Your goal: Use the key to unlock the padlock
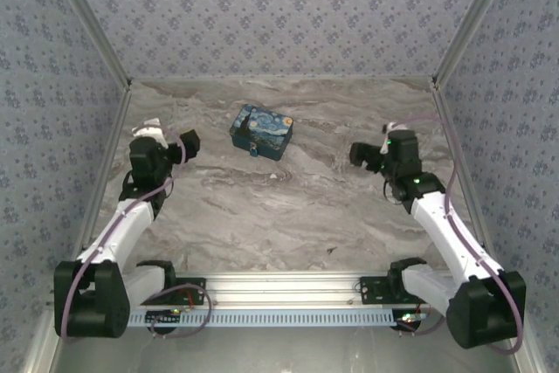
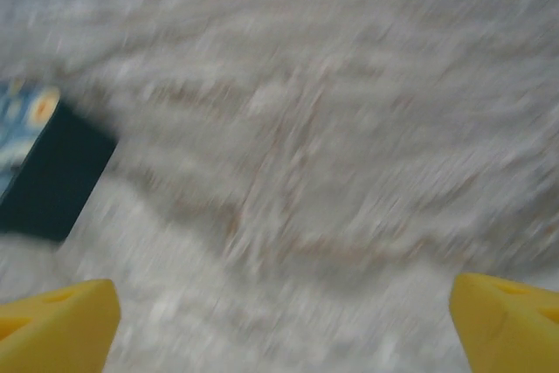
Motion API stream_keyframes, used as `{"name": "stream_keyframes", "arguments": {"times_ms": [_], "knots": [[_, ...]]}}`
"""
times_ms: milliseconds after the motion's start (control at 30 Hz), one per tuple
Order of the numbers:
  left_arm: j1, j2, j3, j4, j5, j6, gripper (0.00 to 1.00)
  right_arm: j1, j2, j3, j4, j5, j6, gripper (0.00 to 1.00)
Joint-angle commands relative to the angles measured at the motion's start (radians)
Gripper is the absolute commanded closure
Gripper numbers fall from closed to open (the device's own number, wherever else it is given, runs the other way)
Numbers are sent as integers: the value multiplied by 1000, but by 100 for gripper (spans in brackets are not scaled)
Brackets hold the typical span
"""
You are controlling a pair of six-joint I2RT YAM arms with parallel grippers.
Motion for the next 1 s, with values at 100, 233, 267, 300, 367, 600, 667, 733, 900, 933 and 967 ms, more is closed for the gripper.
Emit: {"name": "stream_keyframes", "arguments": {"times_ms": [100, 233, 267, 300, 367, 600, 667, 733, 900, 933, 967], "knots": [[-220, -58, 48, -242, 89, -172, 1, 310, -44, 14, -404, 41, 290, 15], [-340, -48, 12, -143, 56, -253, 1, 511, -11, 14, -507, 73, 410, 28], [-360, -39, 4, -111, 47, -271, 0, 558, 11, 14, -524, 73, 436, 31], [-374, -31, 2, -92, 38, -283, 0, 594, 34, 14, -539, 74, 457, 34], [-398, -11, 5, -55, 14, -295, 1, 666, 103, 21, -573, 88, 505, 39], [-414, 46, 54, -47, -6, -279, 1, 782, 358, 97, -578, 95, 533, 57], [-418, 51, 61, -47, -8, -279, 0, 798, 416, 112, -580, 86, 532, 62], [-418, 51, 60, -46, -13, -282, 0, 814, 459, 122, -578, 84, 536, 66], [-420, 49, 61, -51, -21, -284, 1, 835, 516, 129, -571, 72, 543, 67], [-420, 49, 63, -53, -22, -284, 0, 838, 524, 129, -570, 71, 545, 67], [-420, 49, 65, -54, -23, -282, 0, 840, 531, 130, -569, 69, 545, 68]]}}
